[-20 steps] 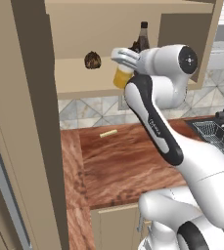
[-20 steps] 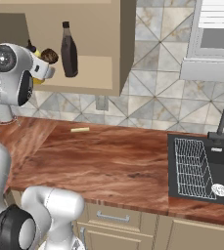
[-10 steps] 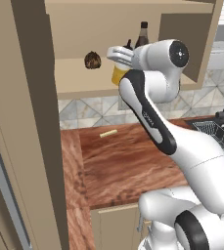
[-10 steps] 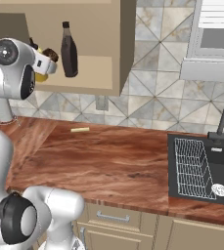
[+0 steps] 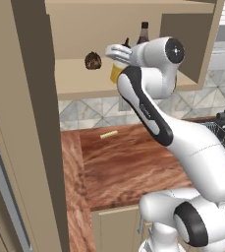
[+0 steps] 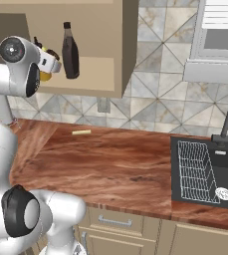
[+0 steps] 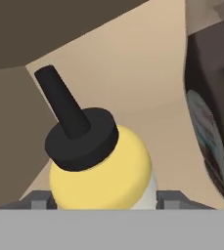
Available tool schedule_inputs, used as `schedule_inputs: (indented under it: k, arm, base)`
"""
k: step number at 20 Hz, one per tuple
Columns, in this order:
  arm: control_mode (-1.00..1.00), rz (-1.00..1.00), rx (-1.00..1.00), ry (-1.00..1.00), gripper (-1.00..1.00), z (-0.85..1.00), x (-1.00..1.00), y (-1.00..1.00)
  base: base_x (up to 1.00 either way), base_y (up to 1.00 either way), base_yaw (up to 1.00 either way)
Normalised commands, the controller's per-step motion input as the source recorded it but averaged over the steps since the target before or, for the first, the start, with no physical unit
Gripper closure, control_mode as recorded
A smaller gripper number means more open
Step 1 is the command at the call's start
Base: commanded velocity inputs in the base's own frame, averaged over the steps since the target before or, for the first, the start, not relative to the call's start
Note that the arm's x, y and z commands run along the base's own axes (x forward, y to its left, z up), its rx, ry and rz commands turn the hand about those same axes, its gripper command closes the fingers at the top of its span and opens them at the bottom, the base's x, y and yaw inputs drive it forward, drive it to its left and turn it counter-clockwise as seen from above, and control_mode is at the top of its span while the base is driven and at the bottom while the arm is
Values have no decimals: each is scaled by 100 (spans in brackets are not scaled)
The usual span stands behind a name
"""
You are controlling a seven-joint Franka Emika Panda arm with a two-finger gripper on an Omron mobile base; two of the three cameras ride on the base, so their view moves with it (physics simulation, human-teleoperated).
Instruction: Pick the syrup bottle and mustard from the counter and place them in the cabinet.
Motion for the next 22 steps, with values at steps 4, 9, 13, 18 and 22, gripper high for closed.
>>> schedule_inputs:
  k: [4, 9, 13, 18, 22]
  arm:
    - [-100, 0, 0, -2, 100, -13, 31, 0]
    - [-100, 0, 0, -3, -100, -9, 18, 0]
    - [-100, 0, 0, -3, -100, -4, 8, 0]
    - [-100, 0, 0, -5, -100, 0, -2, 0]
    - [-100, 0, 0, -4, -100, 0, -16, 0]
  base:
    - [0, 0, 0]
    - [0, 0, 0]
    - [0, 0, 0]
    - [0, 0, 0]
    - [0, 0, 0]
